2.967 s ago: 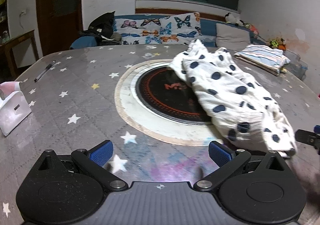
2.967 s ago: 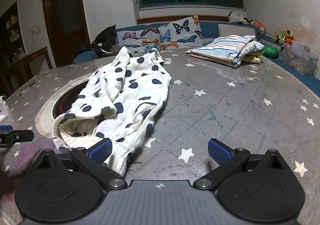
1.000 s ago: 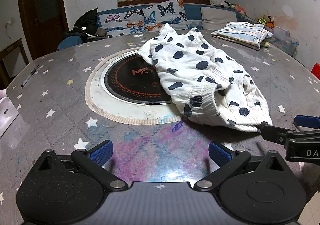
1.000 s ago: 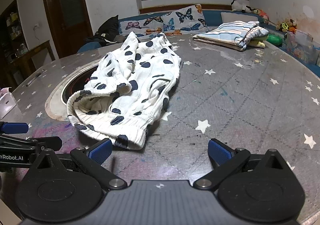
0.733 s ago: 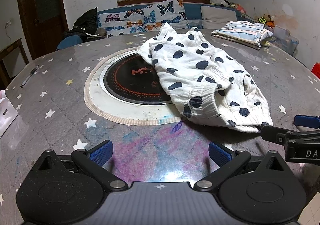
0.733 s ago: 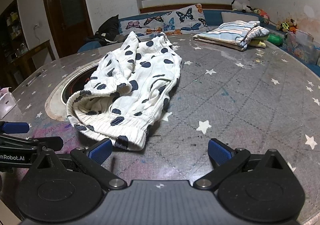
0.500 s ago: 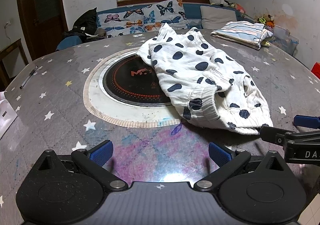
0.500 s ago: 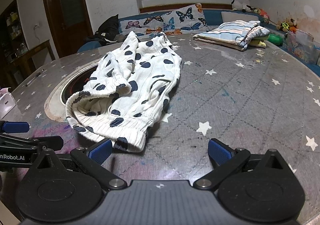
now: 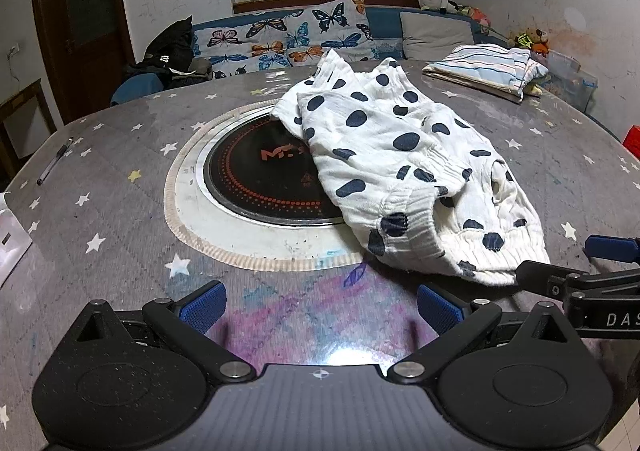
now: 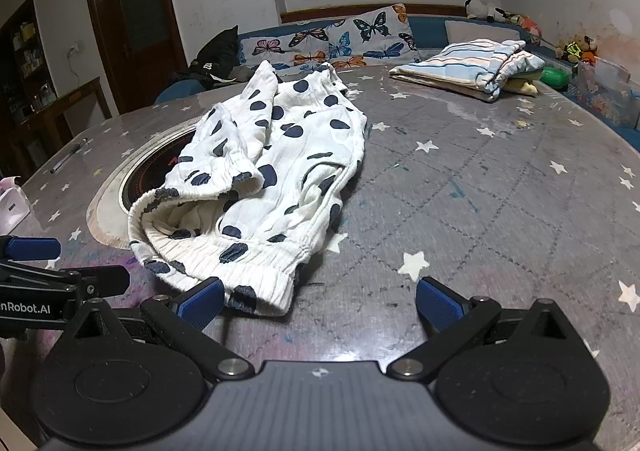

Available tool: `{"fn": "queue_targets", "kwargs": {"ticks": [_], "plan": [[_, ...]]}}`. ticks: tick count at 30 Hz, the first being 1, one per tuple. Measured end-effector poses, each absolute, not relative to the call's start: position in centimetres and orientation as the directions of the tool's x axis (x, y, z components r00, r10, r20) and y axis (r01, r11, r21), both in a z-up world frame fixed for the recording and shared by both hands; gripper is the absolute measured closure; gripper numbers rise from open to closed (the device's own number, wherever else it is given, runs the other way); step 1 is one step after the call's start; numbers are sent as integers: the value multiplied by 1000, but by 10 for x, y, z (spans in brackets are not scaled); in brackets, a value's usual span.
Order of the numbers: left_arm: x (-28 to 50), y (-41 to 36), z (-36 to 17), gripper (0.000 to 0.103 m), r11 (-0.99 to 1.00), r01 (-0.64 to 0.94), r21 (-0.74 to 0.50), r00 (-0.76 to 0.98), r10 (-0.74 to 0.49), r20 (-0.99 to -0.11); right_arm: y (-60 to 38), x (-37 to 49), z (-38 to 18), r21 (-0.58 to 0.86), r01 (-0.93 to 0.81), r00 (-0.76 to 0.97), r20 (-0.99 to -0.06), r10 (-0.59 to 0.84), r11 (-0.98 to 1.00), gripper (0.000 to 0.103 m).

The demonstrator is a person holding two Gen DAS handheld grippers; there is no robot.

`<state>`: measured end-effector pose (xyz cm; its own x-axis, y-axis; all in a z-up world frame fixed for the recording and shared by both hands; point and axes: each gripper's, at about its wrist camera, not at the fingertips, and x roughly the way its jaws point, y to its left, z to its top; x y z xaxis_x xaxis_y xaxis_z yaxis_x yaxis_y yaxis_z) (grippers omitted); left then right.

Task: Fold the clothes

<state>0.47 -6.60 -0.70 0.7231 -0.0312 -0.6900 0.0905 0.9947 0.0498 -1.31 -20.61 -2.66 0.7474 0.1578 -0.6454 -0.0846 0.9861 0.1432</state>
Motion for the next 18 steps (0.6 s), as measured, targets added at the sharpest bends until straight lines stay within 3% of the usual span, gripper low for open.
{"fn": "queue_targets", "kwargs": {"ticks": [9,18], "plan": [[12,-63,0,0,995,84,55,737,-25,-675,-208,-8,-26,155,-83,745,-646,164,984,0],[25,-71,34,0,991,129,46,803,-78,-590,-212,-8,-22,186,-95,749,-634,193,978,0]]}}
